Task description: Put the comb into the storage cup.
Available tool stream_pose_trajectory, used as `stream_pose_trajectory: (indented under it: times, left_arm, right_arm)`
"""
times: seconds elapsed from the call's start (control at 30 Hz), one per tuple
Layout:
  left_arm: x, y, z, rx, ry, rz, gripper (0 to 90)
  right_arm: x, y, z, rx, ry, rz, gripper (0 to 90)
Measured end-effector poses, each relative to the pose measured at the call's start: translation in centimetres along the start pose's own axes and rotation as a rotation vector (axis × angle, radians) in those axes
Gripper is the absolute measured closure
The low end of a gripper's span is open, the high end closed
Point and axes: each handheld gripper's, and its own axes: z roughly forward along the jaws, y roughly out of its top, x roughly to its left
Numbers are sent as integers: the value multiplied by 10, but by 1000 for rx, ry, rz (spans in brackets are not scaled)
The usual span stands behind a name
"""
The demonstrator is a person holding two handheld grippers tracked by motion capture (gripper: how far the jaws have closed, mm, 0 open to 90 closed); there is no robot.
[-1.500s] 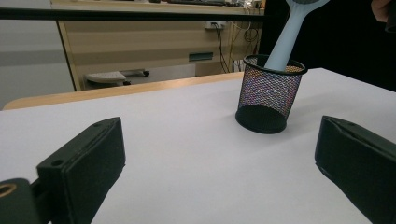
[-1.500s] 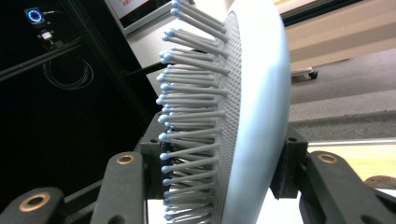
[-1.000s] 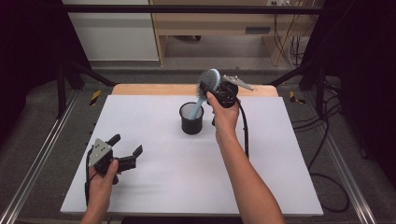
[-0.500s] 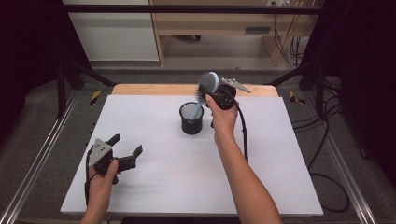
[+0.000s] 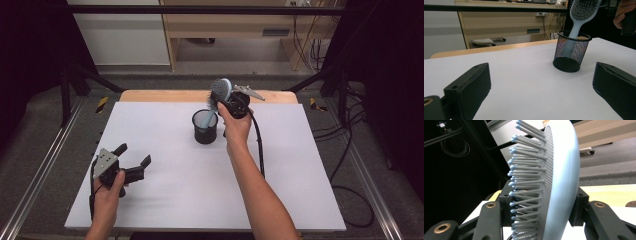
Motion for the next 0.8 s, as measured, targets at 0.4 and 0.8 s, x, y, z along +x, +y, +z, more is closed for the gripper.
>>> stream_pose_trajectory:
  times: [0.4, 0.8]
  left_arm:
    - [-2, -1, 1, 3, -7, 4, 18]
    - [-2, -1, 2, 4, -10, 6, 18]
  right_arm:
    - [1, -9, 6, 7, 3, 18, 505]
    - [0, -13, 9, 15, 8, 26, 504]
